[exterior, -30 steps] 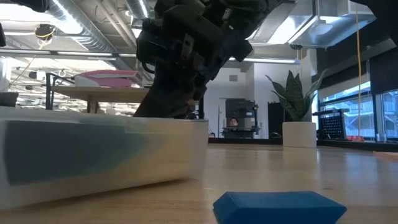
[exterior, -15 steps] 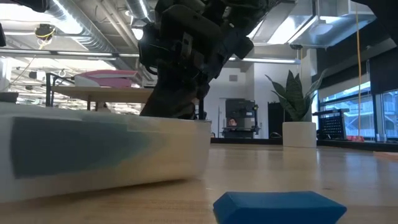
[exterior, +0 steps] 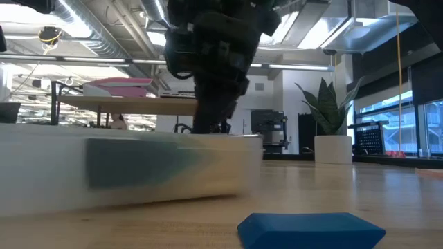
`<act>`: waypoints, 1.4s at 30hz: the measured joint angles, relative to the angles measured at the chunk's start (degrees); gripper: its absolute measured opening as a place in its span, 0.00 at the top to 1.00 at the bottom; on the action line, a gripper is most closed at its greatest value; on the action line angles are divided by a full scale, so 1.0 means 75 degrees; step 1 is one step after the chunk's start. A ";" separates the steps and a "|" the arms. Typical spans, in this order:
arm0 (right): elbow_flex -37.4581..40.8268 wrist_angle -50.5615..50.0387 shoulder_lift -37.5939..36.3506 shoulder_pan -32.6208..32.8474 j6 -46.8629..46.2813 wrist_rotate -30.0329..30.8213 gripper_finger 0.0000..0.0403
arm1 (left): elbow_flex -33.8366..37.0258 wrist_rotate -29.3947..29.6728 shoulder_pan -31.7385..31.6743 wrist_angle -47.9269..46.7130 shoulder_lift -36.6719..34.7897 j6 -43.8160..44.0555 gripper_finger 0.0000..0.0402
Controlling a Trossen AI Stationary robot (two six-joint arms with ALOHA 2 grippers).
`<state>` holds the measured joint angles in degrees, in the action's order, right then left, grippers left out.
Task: Pack school essentials
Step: Move the blue supply box to the center of the table
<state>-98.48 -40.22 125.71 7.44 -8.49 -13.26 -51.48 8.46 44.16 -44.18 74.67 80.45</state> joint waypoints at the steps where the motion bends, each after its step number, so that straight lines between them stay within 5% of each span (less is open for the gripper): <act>1: -0.0011 -0.0122 -0.0003 0.0000 -0.0011 0.0046 0.99 | 0.0000 0.0001 0.0000 0.0000 0.0000 -0.0001 0.66; 17: 0.0002 -0.1401 -0.0009 0.0000 -0.0434 0.0260 0.99 | 0.0000 0.0001 0.0068 0.0000 0.0000 -0.0004 0.66; 42: -0.0790 -0.0907 -0.0003 0.0037 -0.0009 0.0235 0.96 | 0.0003 0.0004 0.0169 0.0000 -0.0003 -0.0001 0.66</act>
<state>-104.40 -47.02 125.69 7.72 -8.56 -11.50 -51.46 8.49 45.43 -44.18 74.65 80.44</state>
